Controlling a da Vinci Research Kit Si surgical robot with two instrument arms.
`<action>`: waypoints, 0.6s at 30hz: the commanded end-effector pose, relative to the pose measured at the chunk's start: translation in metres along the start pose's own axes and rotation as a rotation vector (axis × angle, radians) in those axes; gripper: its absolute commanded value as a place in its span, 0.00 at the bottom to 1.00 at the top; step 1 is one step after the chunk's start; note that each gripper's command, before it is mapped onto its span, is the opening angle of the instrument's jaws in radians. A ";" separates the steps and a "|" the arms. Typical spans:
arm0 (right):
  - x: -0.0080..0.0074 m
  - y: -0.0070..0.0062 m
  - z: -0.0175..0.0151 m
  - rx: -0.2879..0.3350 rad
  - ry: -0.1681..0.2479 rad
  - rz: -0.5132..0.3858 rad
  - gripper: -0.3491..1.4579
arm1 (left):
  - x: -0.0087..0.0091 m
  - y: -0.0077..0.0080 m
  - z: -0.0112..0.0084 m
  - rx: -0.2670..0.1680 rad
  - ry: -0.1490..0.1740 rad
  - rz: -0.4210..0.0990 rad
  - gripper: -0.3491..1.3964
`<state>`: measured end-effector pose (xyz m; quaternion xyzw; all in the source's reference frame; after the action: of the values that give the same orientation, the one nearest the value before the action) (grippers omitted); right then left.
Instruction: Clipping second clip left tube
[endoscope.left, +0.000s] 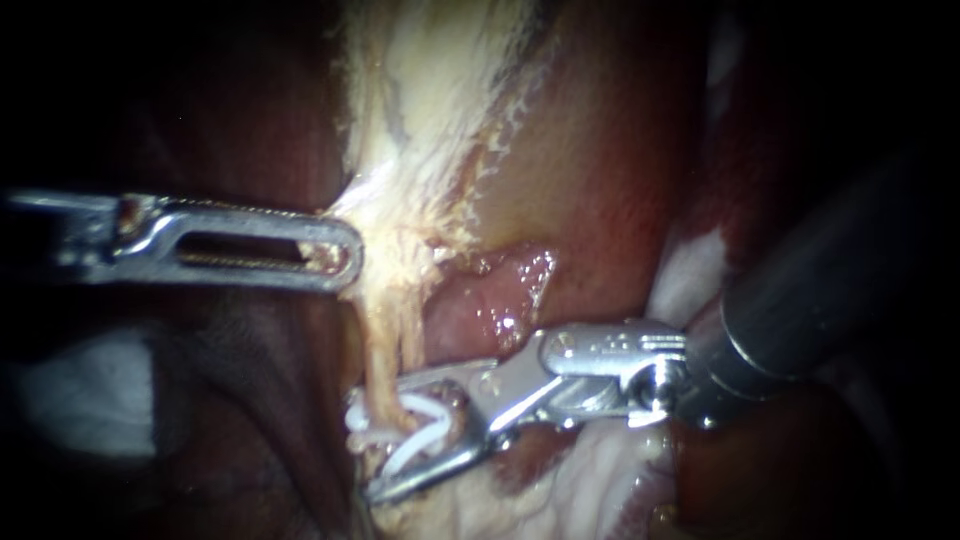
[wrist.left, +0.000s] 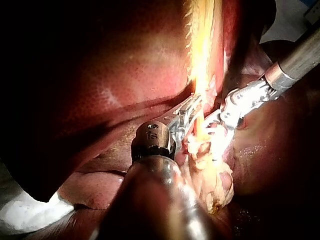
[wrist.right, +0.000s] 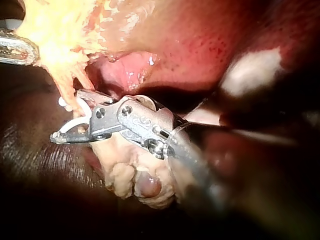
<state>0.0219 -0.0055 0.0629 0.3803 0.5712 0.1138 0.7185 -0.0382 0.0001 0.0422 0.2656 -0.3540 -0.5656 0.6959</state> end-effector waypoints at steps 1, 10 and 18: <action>0.0000 0.0000 0.0001 -0.007 0.001 0.000 0.51 | 0.0000 0.0000 0.0000 0.000 0.000 0.000 0.00; -0.0004 0.0004 0.0011 -0.035 -0.014 -0.002 0.50 | 0.0000 -0.0001 0.0001 -0.001 -0.001 0.000 0.00; -0.0012 0.0008 0.0016 -0.039 -0.018 0.001 0.48 | 0.0000 -0.0001 0.0001 -0.001 -0.001 0.000 0.00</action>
<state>0.0232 -0.0064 0.0644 0.3678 0.5622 0.1212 0.7307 -0.0383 0.0001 0.0422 0.2652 -0.3540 -0.5659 0.6958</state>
